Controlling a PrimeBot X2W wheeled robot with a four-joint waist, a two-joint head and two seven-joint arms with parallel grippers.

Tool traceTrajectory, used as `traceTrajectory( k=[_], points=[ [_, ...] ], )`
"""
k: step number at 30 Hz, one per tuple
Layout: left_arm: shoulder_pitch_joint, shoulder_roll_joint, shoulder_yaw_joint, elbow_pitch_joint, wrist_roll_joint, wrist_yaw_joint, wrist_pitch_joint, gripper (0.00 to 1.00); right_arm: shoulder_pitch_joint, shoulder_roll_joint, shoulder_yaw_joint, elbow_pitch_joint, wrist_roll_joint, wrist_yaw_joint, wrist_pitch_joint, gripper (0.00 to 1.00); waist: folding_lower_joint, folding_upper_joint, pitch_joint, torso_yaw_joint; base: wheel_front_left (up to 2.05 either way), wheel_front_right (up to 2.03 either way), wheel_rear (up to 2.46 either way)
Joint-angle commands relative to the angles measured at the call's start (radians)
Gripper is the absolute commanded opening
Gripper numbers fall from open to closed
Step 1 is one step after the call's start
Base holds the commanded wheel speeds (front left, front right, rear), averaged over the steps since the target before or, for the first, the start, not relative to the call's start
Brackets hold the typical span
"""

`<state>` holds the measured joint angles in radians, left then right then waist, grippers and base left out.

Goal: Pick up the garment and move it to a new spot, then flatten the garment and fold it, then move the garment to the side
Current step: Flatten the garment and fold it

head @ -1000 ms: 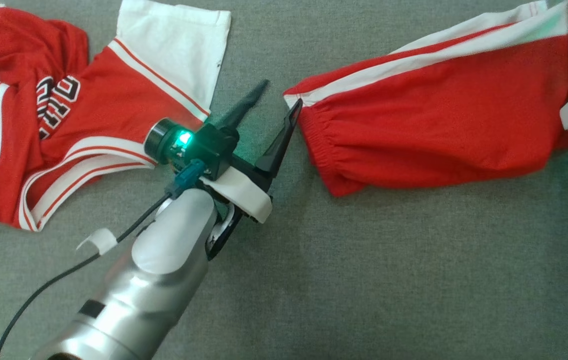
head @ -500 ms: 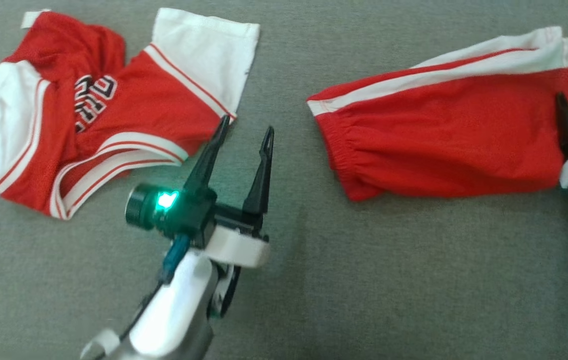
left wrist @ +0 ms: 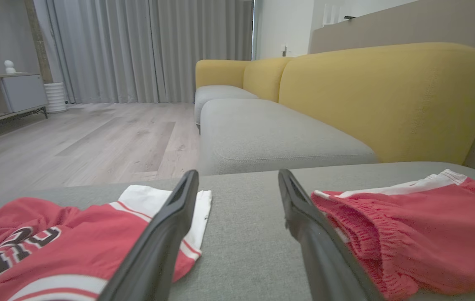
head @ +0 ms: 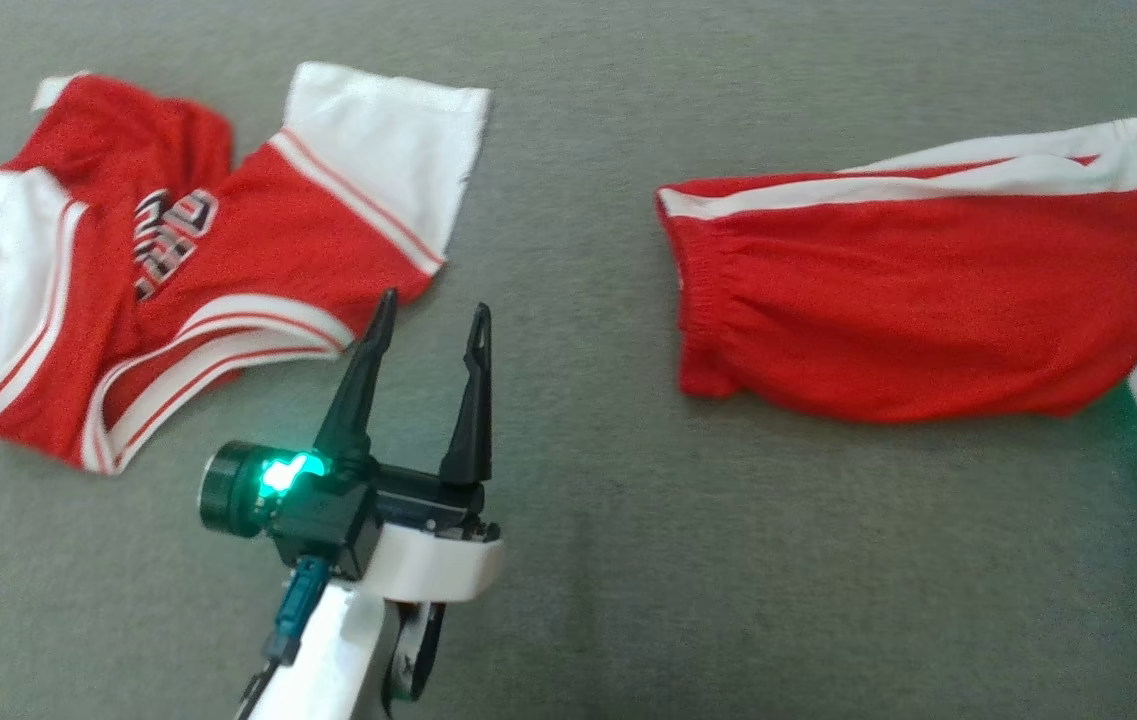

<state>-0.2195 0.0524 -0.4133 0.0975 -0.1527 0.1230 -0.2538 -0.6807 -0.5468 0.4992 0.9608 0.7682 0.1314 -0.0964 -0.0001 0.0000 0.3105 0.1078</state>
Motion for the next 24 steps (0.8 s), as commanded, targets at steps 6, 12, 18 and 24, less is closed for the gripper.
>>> traceTrajectory(
  k=[6,12,18,24],
  points=[
    [0.001,0.004,0.068,-0.023,0.038,-0.023,-0.008,1.00,-0.019,-0.097,0.020,0.005,-0.028,-0.001,-0.036,0.00,0.0001,0.0000,-0.056,-0.101,0.00,0.00,0.00],
    [0.017,0.004,0.084,-0.001,0.048,-0.041,-0.008,1.00,-0.047,-0.060,0.016,-0.067,-0.002,-0.001,-0.062,0.00,0.0001,0.0000,-0.099,-0.118,0.00,0.00,0.00],
    [0.040,0.002,0.083,0.014,0.048,-0.055,-0.008,1.00,-0.036,0.018,0.014,-0.170,0.016,-0.001,-0.061,0.00,0.0001,0.0000,-0.146,-0.103,0.00,0.00,0.00],
    [0.074,0.001,0.082,0.023,0.040,-0.057,-0.008,1.00,0.019,0.165,0.038,-0.287,-0.002,-0.001,-0.037,0.00,0.0001,0.0000,-0.195,-0.074,0.00,0.00,0.00]
  ],
)
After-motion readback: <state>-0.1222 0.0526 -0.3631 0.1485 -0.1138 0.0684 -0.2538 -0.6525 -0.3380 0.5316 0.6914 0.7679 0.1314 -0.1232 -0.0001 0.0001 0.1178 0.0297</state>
